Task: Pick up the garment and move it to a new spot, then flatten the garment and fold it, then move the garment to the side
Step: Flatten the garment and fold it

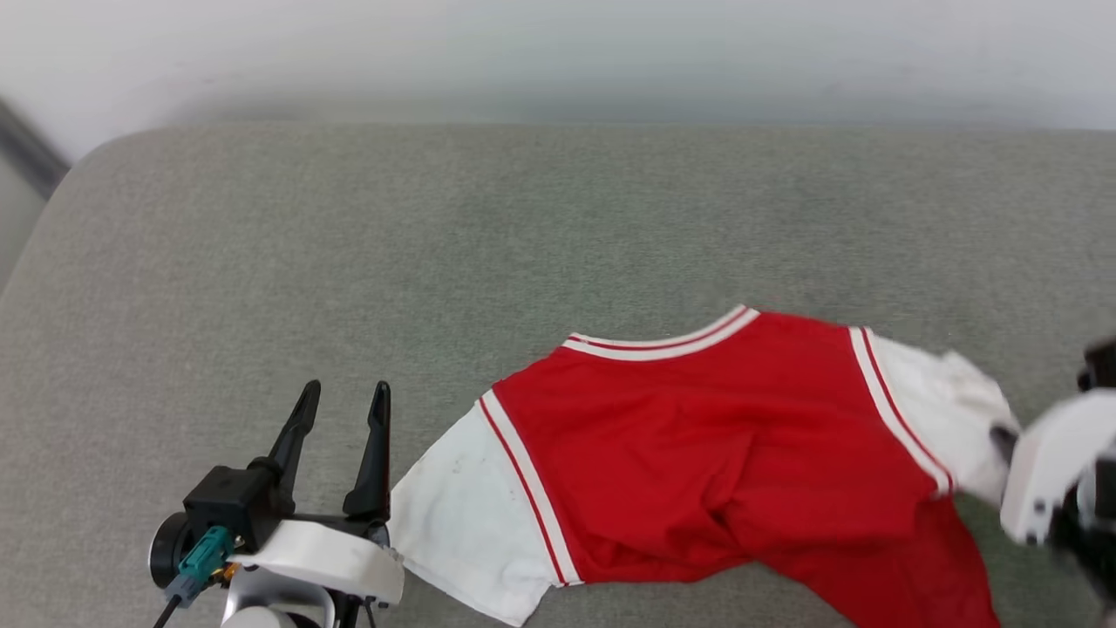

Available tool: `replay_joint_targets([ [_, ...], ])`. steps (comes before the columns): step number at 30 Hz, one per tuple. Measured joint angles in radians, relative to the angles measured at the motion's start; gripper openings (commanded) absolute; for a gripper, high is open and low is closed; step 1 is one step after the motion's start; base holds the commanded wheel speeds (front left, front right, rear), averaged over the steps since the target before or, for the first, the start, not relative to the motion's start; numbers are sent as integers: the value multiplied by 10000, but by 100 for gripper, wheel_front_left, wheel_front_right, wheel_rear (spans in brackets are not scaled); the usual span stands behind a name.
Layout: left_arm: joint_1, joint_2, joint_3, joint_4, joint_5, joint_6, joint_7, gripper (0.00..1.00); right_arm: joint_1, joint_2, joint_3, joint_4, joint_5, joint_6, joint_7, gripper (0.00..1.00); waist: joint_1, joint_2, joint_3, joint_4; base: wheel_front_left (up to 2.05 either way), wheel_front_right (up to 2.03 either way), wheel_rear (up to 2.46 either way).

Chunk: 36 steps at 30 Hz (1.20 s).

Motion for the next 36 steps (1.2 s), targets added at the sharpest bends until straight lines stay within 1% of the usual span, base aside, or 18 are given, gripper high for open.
replay_joint_targets([
  [4,235,127,42,-81,-31,84,142,100,1556,970,-1175,-594,-347,0,-19,0,0,0,-194,-237,0,0,0],
  [5,283,163,52,-84,-38,113,153,100,1898,1212,-1356,-679,-426,0,-21,2,0,0,-235,-280,0,0,0],
  [6,326,196,73,-104,-71,117,186,100,2190,1455,-1501,-729,-439,-2,-75,27,0,0,-267,-324,0,0,0],
  [7,356,226,98,-113,-84,128,207,100,2443,1655,-1592,-779,-460,0,-230,65,0,0,-290,-365,0,0,0],
  [8,382,249,109,-121,-88,134,226,100,2607,1793,-1666,-844,-514,0,-422,100,0,0,-314,-393,0,0,0],
  [10,445,272,117,-148,-92,163,274,100,2703,1969,-1779,-1047,-556,-2,-1068,100,0,0,-372,-435,0,0,0],
  [13,477,313,92,-173,-105,199,332,100,2751,2092,-1860,-1298,-725,-2,-2456,100,0,0,-467,-436,0,0,0],
  [14,486,328,38,-155,-130,203,407,100,2931,2140,-1708,-1532,-832,-2,-3793,100,0,0,-602,-383,0,0,0],
  [15,490,326,36,-144,-142,211,407,100,2967,2151,-1647,-1641,-876,-2,-4247,100,0,0,-655,-359,0,0,0],
  [17,505,328,40,-96,-165,240,418,100,3015,2169,-1442,-1824,-974,0,-4980,100,1,0,-766,-320,0,0,0],
  [21,694,382,109,-33,-224,330,497,100,3101,2186,-1047,-2245,-1287,-2,-6075,100,0,0,-1032,-283,0,0,0],
  [24,843,531,203,-46,-267,426,646,100,3211,2190,-548,-2667,-1530,-2,-6497,100,0,0,-1239,-292,0,0,0],
  [29,1050,805,268,-165,-276,600,1223,100,3679,2217,272,-3561,-1745,0,-6523,100,0,0,-1502,-427,0,0,0],
  [32,1035,1064,224,-286,-399,575,1994,100,3971,2222,589,-4027,-1657,-2,-6389,100,-1,0,-1542,-565,0,0,0],
  [34,923,1243,102,-318,-581,435,2754,100,4054,2220,773,-4278,-1618,-2,-6328,100,-1,0,-1503,-660,0,0,0],
  [36,656,1498,-71,-253,-823,224,3768,100,4066,2224,932,-4474,-1592,0,-6284,100,-1,0,-1398,-748,0,0,0],
])
